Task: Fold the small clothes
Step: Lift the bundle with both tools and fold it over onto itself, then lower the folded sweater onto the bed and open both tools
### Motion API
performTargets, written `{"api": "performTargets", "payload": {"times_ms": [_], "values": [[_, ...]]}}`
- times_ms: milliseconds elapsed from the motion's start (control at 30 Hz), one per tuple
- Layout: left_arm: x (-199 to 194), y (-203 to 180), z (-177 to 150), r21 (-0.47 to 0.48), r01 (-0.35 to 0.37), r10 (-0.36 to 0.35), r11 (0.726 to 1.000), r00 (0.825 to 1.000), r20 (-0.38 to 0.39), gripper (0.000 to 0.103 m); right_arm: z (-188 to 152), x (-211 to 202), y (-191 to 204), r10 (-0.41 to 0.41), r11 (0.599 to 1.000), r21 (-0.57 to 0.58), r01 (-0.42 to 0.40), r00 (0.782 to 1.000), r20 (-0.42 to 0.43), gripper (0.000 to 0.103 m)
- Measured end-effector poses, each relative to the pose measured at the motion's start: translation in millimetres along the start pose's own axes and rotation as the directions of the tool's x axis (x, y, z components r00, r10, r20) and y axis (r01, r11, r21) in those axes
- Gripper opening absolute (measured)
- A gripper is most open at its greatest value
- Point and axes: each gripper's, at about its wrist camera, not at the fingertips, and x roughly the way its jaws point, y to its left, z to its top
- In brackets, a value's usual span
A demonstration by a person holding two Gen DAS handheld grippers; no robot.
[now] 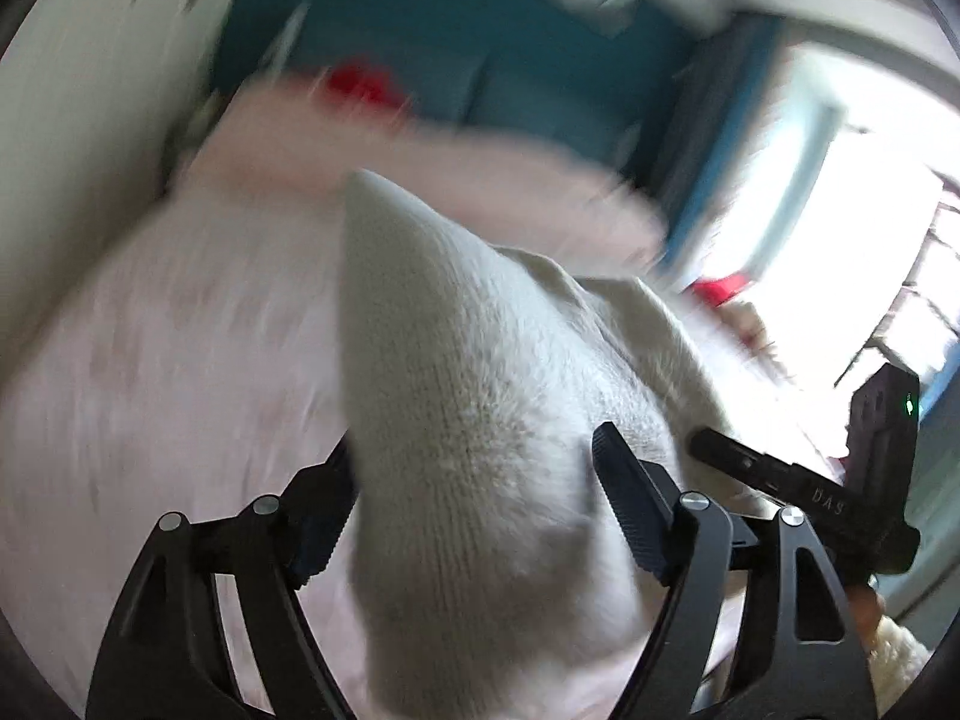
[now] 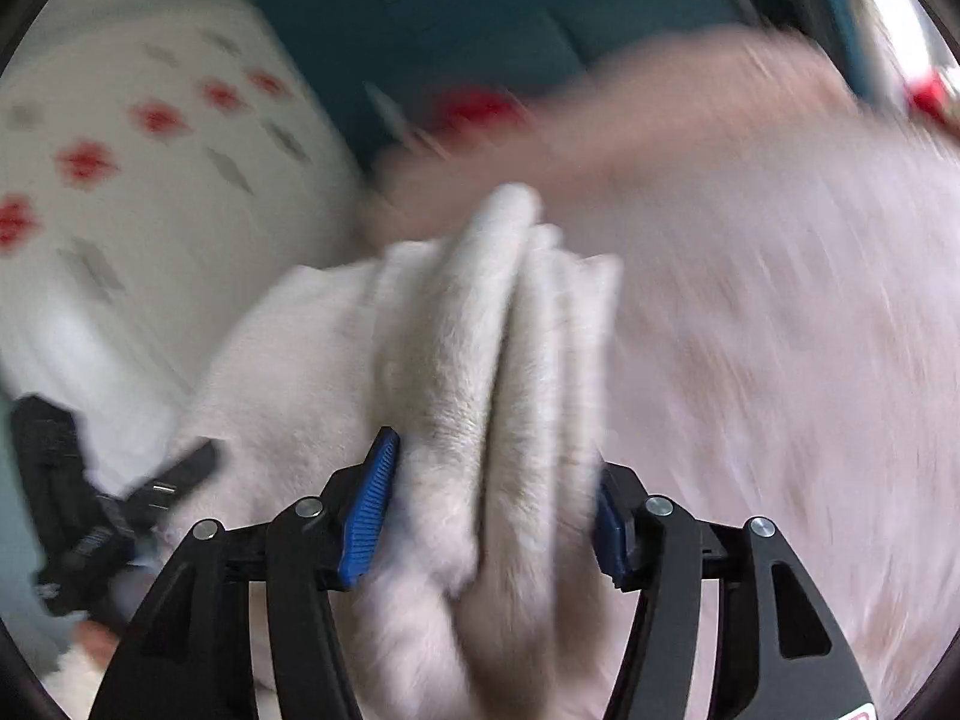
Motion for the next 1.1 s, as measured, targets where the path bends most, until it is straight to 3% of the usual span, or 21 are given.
{"api": "performTargets", "payload": {"times_ms": [67, 100, 167, 233, 267, 333, 433, 467, 533, 567, 633, 700, 767, 833, 867, 900, 967, 1033, 1067, 1100], "values": [[30.3, 32.3, -37.3, -0.071, -0.08, 0.072, 0.994, 0.991, -0.111, 0.072, -32.2, 12.9, -38.3, -0.012, 0.992, 0.128, 0.019, 0.998, -0.055, 0.057], [33.9, 42.9, -49.3, -0.114, -0.082, 0.067, 0.99, 0.989, -0.133, 0.072, -40.1, 10.4, -47.7, 0.003, 0.987, 0.163, 0.006, 0.999, -0.051, 0.057], [29.0, 59.8, -65.2, -0.197, -0.065, 0.04, 0.978, 0.991, -0.128, 0.073, -46.8, 5.5, -58.7, 0.02, 0.979, 0.206, -0.009, 0.999, -0.051, 0.057], [25.4, 63.9, -66.0, -0.238, -0.048, 0.022, 0.97, 0.994, -0.109, 0.081, -42.5, 9.1, -57.0, 0.061, 0.977, 0.209, -0.045, 0.995, -0.073, 0.059], [25.5, 63.2, -66.6, -0.25, -0.043, 0.017, 0.967, 0.994, -0.106, 0.083, -39.8, 10.9, -52.9, 0.069, 0.977, 0.204, -0.052, 0.995, -0.076, 0.062], [34.1, 66.7, -67.3, -0.271, -0.041, 0.011, 0.962, 0.994, -0.112, 0.087, -33.5, 21.1, -42.0, 0.089, 0.977, 0.201, -0.07, 0.992, -0.085, 0.081], [60.1, 64.6, -77.5, -0.307, -0.063, 0.008, 0.95, 0.984, -0.18, 0.087, -37.3, 63.3, -34.4, 0.083, 0.981, 0.186, -0.051, 0.981, -0.173, 0.085], [67.8, 66.3, -86.0, -0.329, -0.076, 0.009, 0.941, 0.979, -0.203, 0.086, -40.0, 73.7, -35.2, 0.074, 0.983, 0.181, -0.038, 0.977, -0.199, 0.084], [80.3, 70.5, -91.5, -0.347, -0.089, 0.004, 0.934, 0.971, -0.238, 0.065, -39.3, 90.9, -26.1, 0.08, 0.987, 0.157, -0.043, 0.969, -0.235, 0.047], [81.7, 69.9, -92.4, -0.353, -0.097, 0.007, 0.931, 0.969, -0.248, 0.061, -31.9, 85.0, -15.5, 0.057, 0.991, 0.129, -0.029, 0.974, -0.218, 0.042], [66.7, 63.4, -84.3, -0.347, -0.073, 0.001, 0.935, 0.979, -0.202, 0.04, -12.2, 55.0, 14.9, 0.05, 0.999, 0.012, -0.048, 0.991, -0.123, 0.031], [49.4, 54.5, -73.8, -0.308, -0.047, -0.003, 0.95, 0.987, -0.16, 0.038, -0.8, 34.2, 32.5, 0.036, 0.996, -0.075, -0.041, 0.997, -0.069, 0.03], [38.3, 52.0, -69.0, -0.273, -0.052, 0.016, 0.961, 0.991, -0.132, 0.039, 0.0, 36.5, 31.6, 0.018, 0.995, -0.101, -0.027, 0.996, -0.085, 0.032], [52.9, 55.4, -77.3, -0.256, -0.096, 0.047, 0.962, 0.98, -0.192, 0.042, -12.9, 68.2, 12.5, -0.03, 0.997, -0.08, 0.014, 0.98, -0.196, 0.044], [64.8, 58.2, -85.3, -0.245, -0.133, 0.073, 0.96, 0.968, -0.238, 0.043, -25.3, 90.2, -2.7, -0.076, 0.996, -0.061, 0.061, 0.959, -0.274, 0.046], [72.3, 59.2, -92.5, -0.231, -0.162, 0.097, 0.959, 0.958, -0.269, 0.044, -30.6, 91.3, -12.0, -0.041, 0.999, -0.006, 0.041, 0.96, -0.277, 0.05], [69.0, 53.4, -99.1, -0.197, -0.183, 0.129, 0.963, 0.958, -0.256, 0.045, -30.2, 63.2, -9.8, -0.02, 0.998, 0.059, 0.032, 0.981, -0.191, 0.049], [53.8, 42.5, -95.5, -0.153, -0.203, 0.166, 0.967, 0.96, -0.224, 0.047, -24.4, 28.9, 14.0, -0.073, 0.997, -0.005, 0.073, 0.994, -0.082, 0.045], [44.8, 34.3, -92.0, -0.109, -0.232, 0.207, 0.966, 0.956, -0.207, 0.048, -22.4, 20.5, 23.8, -0.056, 0.998, -0.03, 0.055, 0.997, -0.059, 0.043], [40.7, 29.9, -90.8, -0.082, -0.248, 0.228, 0.965, 0.954, -0.194, 0.05, -20.9, 15.0, 34.1, -0.044, 0.998, -0.057, 0.041, 0.998, -0.047, 0.031]]}}
